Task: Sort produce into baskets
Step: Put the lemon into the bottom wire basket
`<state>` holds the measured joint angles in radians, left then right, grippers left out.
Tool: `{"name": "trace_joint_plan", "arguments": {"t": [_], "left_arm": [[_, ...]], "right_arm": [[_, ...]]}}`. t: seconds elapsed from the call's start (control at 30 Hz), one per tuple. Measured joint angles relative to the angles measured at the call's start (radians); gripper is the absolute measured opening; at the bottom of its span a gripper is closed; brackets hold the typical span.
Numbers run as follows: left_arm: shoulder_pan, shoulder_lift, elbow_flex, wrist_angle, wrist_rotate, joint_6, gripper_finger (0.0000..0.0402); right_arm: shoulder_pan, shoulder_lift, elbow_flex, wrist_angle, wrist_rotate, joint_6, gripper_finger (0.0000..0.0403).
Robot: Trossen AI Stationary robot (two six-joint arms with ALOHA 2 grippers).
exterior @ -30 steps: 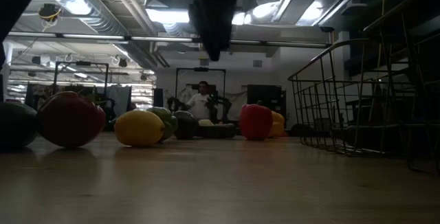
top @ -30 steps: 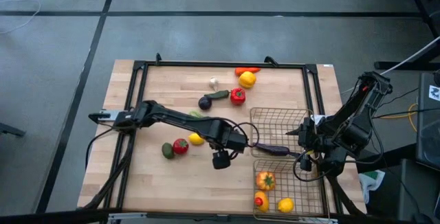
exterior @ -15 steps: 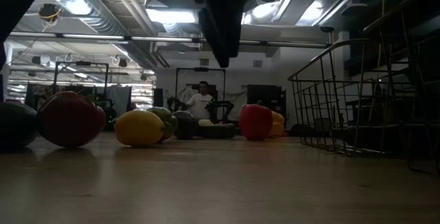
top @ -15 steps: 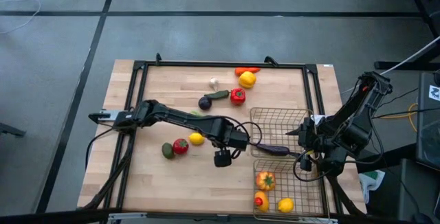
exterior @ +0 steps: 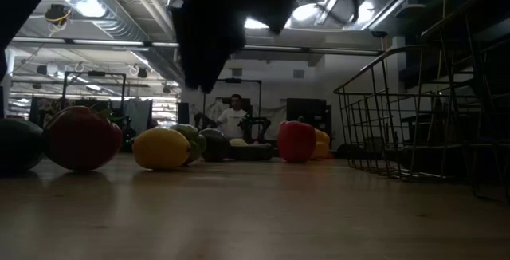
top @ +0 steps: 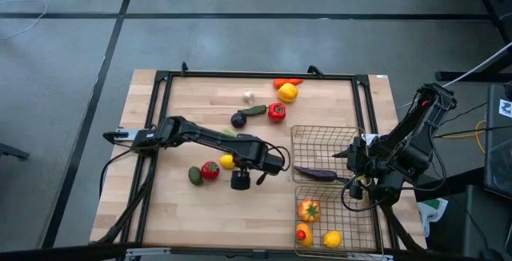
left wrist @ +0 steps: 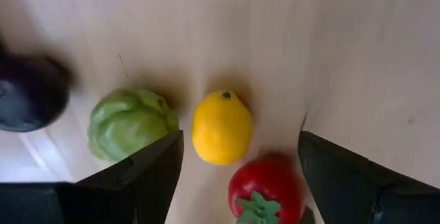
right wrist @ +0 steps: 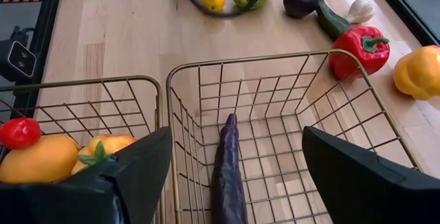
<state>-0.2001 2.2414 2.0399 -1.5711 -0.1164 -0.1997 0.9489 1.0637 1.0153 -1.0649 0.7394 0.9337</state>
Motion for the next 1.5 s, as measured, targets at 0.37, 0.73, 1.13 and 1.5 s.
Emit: {"name": "trace_joint_plan", "arguments": {"t": [0.37, 0.73, 1.13, 1.5], "left_arm": [[0.011, 0.002, -0.159, 0.009, 0.002, 0.076, 0.0283], [0.031, 0.002, -0.271, 0.062, 0.004, 0.049, 0.0283], [0.030, 0.002, -0.337, 0.209, 0.006, 0.045, 0.0282], [0.030, 0.002, -0.349, 0.193, 0.012, 0.039, 0.0222]], "right_arm": [[0.000, 0.000, 0.000, 0.000, 0.000, 0.000, 0.0325], [0.000, 0.000, 0.000, 0.000, 0.000, 0.000, 0.0325], [0.000, 0.000, 0.000, 0.000, 0.000, 0.000, 0.0325], [0.000, 0.000, 0.000, -0.001, 0.000, 0.000, 0.0325]]}}
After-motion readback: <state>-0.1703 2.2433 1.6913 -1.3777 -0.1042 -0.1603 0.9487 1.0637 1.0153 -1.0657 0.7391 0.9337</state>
